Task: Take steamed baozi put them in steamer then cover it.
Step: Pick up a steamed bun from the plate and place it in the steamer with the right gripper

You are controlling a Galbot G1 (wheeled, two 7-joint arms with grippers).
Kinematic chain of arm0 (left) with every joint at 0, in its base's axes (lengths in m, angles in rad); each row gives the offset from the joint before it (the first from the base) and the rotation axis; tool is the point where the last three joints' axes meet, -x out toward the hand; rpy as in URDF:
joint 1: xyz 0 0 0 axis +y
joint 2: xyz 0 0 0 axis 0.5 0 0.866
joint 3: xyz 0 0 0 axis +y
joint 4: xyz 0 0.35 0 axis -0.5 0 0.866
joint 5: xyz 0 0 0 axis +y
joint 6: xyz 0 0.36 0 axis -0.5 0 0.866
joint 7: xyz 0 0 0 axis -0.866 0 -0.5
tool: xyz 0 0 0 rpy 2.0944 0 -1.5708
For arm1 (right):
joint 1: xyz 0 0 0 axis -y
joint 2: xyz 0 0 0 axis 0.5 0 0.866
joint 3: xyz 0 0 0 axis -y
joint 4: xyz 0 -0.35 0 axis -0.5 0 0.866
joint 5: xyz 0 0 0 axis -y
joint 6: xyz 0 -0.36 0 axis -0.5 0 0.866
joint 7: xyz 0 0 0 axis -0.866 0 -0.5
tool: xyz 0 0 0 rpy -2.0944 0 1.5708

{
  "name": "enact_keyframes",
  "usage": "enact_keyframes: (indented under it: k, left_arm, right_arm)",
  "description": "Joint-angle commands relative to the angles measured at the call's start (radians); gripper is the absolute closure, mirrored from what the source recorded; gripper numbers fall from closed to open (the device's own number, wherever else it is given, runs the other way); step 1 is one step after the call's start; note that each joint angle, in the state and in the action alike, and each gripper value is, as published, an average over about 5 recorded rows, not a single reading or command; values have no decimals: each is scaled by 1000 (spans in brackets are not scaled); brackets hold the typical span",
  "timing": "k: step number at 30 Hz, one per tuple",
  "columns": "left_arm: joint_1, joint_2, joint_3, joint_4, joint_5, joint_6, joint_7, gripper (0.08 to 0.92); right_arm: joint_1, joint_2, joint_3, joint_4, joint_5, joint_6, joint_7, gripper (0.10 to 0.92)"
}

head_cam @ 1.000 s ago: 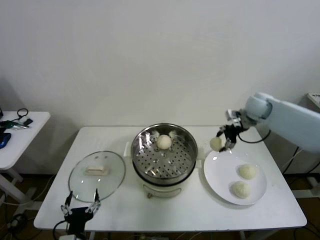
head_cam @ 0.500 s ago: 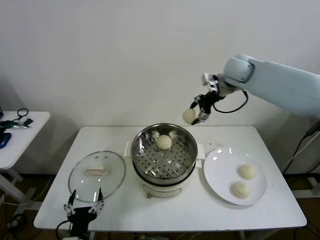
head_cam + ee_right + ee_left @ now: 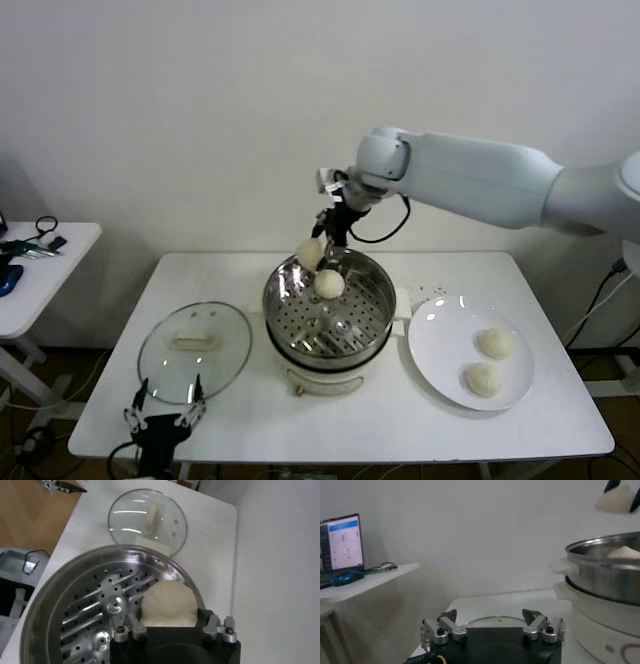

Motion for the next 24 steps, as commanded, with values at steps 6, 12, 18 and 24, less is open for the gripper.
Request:
enact_keyframes:
  k: [6, 12, 18, 24]
  left_arm:
    - [-24, 1, -6, 1, 1, 32, -31, 177]
    - [-41, 2, -9, 4, -5, 43, -31, 177]
    - [-49, 3, -9, 16, -4, 45, -30, 177]
    - [-53, 2, -8, 21, -3, 45, -31, 177]
  right_arm:
    - [-70, 102, -73, 1, 12, -34, 49, 302]
    - [-92, 97, -90, 10, -1, -44, 56, 302]
    - [-112, 98, -86, 1, -7, -44, 58, 301]
    - [-130, 115, -70, -31, -13, -41, 58, 296]
